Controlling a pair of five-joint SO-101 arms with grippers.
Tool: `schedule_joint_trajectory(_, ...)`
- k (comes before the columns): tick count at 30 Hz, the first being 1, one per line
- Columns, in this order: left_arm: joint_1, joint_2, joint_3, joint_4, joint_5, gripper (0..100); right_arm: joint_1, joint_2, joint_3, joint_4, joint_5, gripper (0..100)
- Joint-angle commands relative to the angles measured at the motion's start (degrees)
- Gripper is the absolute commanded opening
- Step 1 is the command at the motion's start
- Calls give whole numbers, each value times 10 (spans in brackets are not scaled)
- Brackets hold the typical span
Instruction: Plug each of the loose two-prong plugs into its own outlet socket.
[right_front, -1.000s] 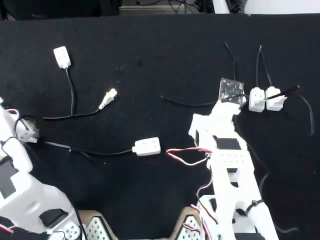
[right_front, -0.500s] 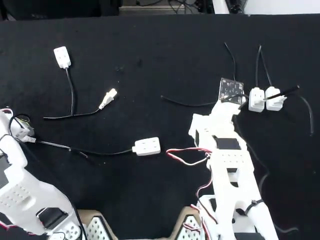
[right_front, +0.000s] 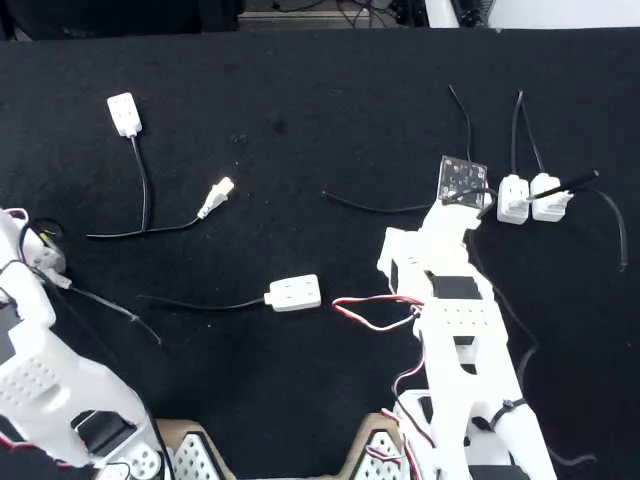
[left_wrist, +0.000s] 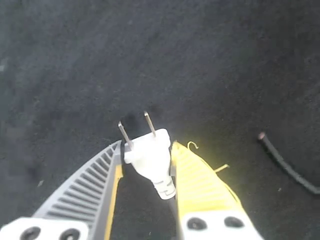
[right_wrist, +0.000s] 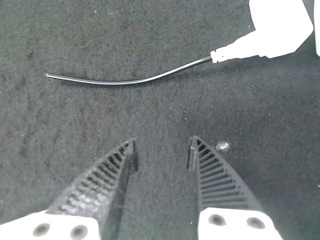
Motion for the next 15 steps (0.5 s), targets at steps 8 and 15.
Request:
schedule_joint_trajectory(8, 81, -161, -68, 178, -47, 30, 6, -19, -30, -4, -3, 166)
schedule_joint_trajectory(15, 212, -265, -68, 257, -63, 30, 9, -19, -32, -4, -4, 166)
